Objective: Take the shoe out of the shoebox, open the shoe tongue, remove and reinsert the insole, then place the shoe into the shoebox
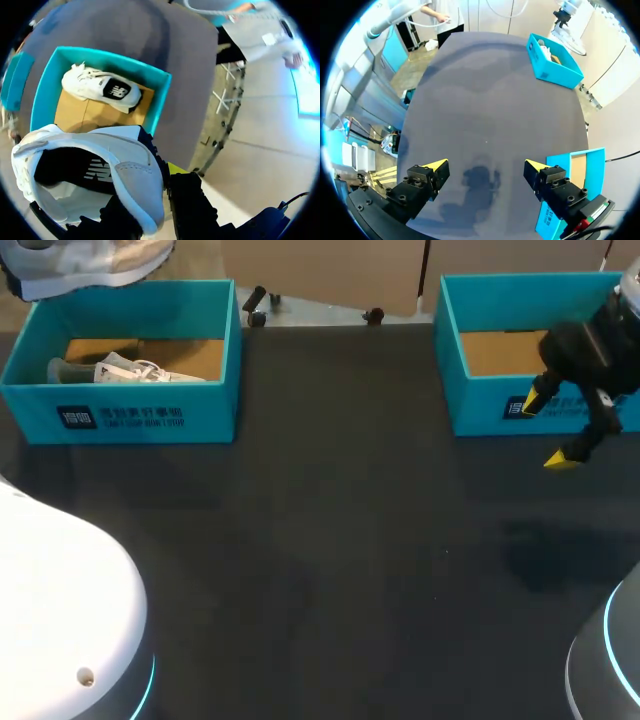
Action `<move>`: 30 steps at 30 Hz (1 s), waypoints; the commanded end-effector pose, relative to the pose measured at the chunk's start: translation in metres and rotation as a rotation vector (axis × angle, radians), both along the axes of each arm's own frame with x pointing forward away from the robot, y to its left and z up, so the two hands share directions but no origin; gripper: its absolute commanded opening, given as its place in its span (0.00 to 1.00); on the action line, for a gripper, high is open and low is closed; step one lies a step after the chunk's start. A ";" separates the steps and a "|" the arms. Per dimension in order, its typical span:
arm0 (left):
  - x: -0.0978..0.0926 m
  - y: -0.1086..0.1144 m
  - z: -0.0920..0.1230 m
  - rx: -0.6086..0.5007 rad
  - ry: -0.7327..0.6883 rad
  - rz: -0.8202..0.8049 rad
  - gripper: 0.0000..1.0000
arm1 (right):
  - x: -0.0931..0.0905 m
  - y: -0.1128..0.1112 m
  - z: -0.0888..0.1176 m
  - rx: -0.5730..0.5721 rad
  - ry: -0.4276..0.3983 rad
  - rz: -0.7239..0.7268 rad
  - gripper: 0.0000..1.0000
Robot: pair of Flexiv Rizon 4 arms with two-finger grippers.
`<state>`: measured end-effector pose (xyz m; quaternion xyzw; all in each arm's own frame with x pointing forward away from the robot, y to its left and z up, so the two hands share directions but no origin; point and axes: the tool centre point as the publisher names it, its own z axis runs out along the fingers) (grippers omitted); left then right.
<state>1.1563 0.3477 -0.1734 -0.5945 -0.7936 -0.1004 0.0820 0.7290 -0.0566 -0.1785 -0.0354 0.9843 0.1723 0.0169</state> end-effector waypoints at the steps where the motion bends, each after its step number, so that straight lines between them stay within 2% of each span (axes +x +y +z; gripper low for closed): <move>1: -0.007 0.001 0.003 -0.010 -0.010 -0.384 0.00 | 0.001 0.000 0.000 -0.001 0.001 0.000 1.00; 12: -0.008 -0.008 -0.007 0.021 -0.033 -0.405 0.00 | 0.001 0.000 0.000 -0.001 0.001 0.000 1.00; 21: -0.006 -0.012 -0.012 0.016 -0.038 -0.306 0.00 | 0.001 0.000 0.000 -0.001 0.001 0.000 1.00; 30: -0.006 -0.012 -0.012 0.016 -0.038 -0.306 0.00 | 0.001 0.000 0.000 -0.001 0.001 0.000 1.00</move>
